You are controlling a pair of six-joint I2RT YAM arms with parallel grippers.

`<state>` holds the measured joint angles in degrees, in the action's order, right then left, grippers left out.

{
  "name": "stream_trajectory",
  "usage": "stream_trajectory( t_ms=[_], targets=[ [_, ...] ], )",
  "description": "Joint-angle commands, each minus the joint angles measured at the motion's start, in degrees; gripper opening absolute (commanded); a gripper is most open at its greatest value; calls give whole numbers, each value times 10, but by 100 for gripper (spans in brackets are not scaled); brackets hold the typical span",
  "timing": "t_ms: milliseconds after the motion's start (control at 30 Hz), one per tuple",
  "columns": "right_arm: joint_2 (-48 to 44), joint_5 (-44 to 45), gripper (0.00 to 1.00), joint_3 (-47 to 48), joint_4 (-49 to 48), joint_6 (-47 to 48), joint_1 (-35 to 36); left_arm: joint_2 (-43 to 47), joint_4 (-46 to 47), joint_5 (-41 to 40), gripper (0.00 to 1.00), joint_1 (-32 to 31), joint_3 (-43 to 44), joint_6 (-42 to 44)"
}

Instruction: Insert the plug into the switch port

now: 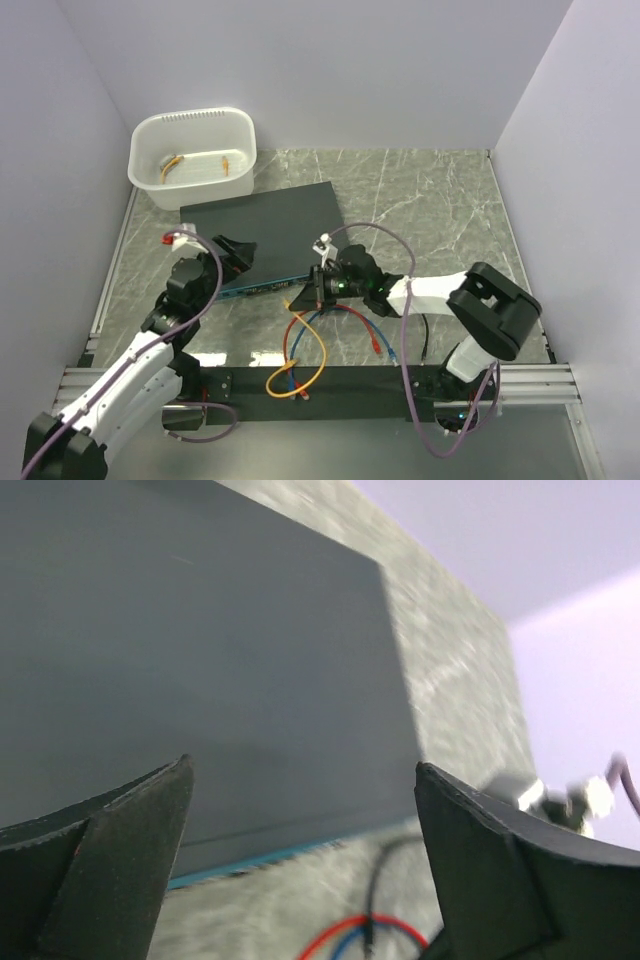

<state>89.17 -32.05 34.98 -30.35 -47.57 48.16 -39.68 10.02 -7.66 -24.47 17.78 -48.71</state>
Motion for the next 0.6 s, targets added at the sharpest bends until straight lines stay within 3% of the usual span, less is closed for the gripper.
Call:
stream_trajectory(
  t_ms=[0, 200, 567],
  targets=[
    [34, -35, 0, 22, -65, -37, 23, 37, -89, -69, 99, 24, -6, 11],
    [67, -24, 0, 17, -105, -65, 26, 52, -97, -52, 99, 41, -13, 12],
    [138, 3, 0, -62, -202, -103, -15, -17, -28, -15, 98, 41, -13, 16]
  ],
)
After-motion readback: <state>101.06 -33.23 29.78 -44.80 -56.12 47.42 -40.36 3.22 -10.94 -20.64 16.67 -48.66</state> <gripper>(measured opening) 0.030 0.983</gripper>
